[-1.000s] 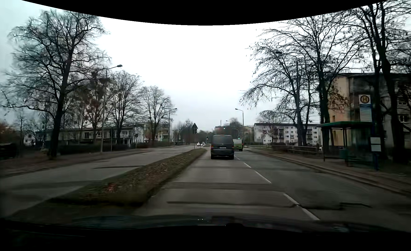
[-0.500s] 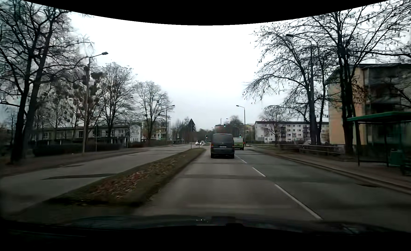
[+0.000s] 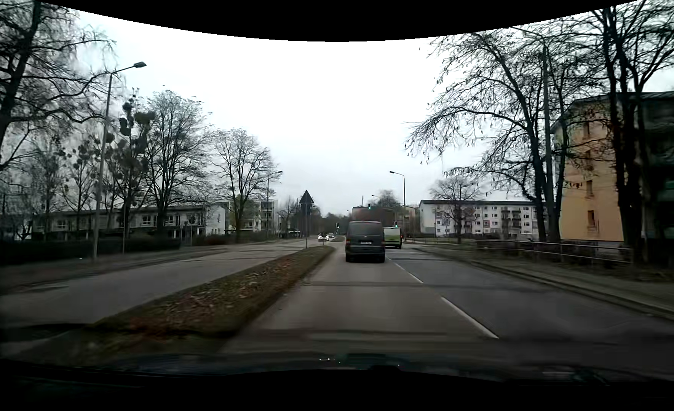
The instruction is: Follow the waypoints while adhering to traffic rules and regulations
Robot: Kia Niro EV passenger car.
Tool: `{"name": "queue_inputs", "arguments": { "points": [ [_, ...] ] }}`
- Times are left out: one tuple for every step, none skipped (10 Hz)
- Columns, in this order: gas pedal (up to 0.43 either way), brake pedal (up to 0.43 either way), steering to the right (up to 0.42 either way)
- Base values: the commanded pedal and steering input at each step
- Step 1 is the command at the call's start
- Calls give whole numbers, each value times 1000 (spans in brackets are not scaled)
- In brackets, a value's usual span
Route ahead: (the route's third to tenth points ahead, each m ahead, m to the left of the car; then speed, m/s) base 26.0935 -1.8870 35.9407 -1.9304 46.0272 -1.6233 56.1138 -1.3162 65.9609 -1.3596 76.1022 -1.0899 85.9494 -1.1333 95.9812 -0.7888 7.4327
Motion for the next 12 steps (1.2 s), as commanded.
{"name": "queue_inputs", "arguments": {
  "points": [
    [169, 0, 0],
    [169, 0, 0],
    [169, 0, -1],
    [169, 0, 0],
    [169, 0, 0],
    [169, 0, 0],
    [169, 0, 0],
    [169, 0, 0],
    [169, 0, -1],
    [169, 0, 0],
    [169, 0, 0],
    [169, 0, 0]
  ]
}}
